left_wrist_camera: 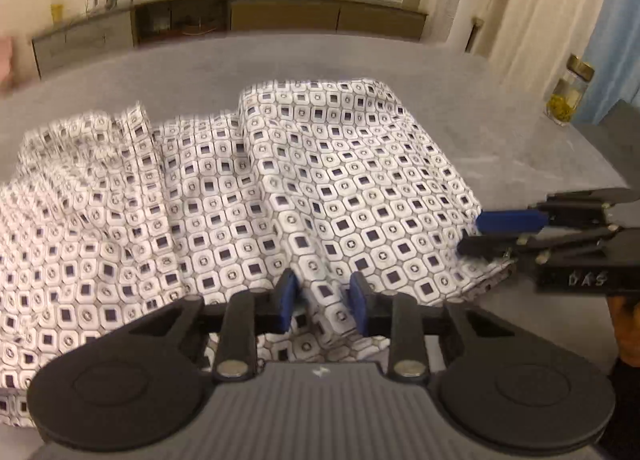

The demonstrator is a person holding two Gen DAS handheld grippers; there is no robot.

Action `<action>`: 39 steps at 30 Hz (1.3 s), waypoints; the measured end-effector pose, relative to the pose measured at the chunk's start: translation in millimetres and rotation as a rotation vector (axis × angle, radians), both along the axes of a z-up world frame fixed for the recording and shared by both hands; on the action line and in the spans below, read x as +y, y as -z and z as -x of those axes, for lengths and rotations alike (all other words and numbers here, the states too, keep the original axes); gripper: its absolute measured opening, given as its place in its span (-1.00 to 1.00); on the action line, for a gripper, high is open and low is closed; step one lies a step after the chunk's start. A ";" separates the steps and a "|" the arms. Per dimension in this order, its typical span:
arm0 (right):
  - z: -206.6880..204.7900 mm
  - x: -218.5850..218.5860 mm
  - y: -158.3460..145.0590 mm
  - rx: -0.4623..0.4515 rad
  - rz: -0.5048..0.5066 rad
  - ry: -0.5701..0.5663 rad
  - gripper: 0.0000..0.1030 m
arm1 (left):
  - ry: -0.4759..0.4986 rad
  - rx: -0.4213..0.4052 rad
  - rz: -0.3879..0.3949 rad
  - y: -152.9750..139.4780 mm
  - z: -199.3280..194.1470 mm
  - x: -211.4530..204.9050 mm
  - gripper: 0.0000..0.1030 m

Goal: Fold clothes

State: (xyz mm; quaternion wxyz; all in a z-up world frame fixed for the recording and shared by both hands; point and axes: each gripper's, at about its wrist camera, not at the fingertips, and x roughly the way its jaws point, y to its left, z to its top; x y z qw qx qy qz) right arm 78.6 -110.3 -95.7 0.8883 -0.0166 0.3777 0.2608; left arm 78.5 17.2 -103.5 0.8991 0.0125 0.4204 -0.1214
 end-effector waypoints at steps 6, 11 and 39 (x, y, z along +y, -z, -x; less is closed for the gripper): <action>12.7 -4.0 -11.3 -0.129 0.006 0.007 -0.23 | -0.049 -0.053 -0.016 -21.8 5.4 3.0 -0.42; 2.0 -8.7 -1.3 -0.036 -0.018 0.017 -0.25 | -0.108 0.011 -0.075 -13.2 -0.6 10.9 -0.45; -4.2 -16.7 -1.2 -0.098 -0.215 0.097 0.56 | 0.133 0.130 -0.108 -51.0 -136.1 -105.4 -0.29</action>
